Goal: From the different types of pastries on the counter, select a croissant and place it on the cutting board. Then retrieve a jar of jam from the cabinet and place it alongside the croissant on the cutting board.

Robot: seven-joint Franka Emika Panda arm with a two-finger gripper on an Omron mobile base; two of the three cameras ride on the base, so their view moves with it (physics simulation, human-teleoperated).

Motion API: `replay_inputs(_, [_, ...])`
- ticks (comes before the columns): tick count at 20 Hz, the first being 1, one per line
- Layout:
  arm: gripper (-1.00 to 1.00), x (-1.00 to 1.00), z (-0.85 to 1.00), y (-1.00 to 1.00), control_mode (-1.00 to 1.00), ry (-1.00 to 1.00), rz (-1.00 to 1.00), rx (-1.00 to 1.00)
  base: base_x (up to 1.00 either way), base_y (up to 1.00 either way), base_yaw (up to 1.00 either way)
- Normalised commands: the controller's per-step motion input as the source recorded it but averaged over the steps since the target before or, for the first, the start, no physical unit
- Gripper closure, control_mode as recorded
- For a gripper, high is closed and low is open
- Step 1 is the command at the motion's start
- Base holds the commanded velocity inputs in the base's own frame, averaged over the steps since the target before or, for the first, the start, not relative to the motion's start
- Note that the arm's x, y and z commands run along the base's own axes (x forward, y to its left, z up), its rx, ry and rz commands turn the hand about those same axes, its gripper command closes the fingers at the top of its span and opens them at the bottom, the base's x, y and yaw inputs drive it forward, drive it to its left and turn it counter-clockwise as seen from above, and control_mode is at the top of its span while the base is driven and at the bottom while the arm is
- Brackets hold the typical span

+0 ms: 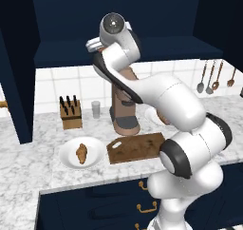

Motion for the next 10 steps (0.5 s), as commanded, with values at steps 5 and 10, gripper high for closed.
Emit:
replay_inputs(5, [-1.00, 0.40, 0.00, 0.00, -1.00, 0.04, 0.00, 0.00, 0.00, 0.00, 0.00])
replay_inputs(10, [-1.00, 0.19, 0.08, 0.16, -1.00, 0.02, 0.00, 0.03, 0.00, 0.00, 0.00])
